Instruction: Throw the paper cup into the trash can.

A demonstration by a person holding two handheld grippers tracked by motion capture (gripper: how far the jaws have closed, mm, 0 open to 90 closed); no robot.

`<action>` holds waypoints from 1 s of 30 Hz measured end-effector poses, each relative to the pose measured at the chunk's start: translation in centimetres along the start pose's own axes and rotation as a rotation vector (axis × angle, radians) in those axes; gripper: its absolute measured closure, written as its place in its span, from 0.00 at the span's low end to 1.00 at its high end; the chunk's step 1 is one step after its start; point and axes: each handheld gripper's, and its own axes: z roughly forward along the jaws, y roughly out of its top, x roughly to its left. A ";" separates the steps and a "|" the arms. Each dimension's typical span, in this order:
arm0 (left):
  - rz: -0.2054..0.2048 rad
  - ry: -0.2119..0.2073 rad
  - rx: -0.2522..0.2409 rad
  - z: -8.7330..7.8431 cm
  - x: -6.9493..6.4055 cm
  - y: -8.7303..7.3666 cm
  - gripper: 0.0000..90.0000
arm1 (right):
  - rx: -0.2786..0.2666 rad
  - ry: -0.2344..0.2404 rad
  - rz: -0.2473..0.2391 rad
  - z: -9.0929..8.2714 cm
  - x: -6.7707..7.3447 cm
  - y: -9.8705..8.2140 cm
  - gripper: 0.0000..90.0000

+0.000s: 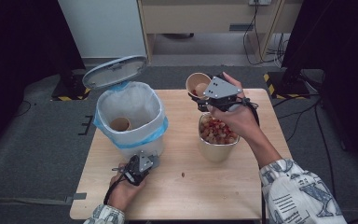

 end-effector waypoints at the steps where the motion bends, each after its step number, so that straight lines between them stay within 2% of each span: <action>1: 0.000 0.000 0.000 0.0 0.0 0.0 1.00 | -0.003 0.003 0.008 0.0 0.0 0.1 0.33; 16: -0.001 -0.001 0.002 0.0 0.0 0.0 1.00 | -0.027 0.060 0.085 0.9 0.2 1.8 0.33; 21: -0.004 -0.002 0.002 0.0 0.0 0.0 1.00 | -0.035 0.086 0.106 1.3 0.5 2.7 0.33; 25: -0.005 -0.002 0.001 0.0 0.1 0.0 1.00 | -0.054 0.118 0.148 1.7 0.7 3.7 0.33; 30: -0.006 -0.002 0.000 0.0 0.1 0.0 1.00 | -0.059 0.136 0.165 2.1 0.8 4.1 0.32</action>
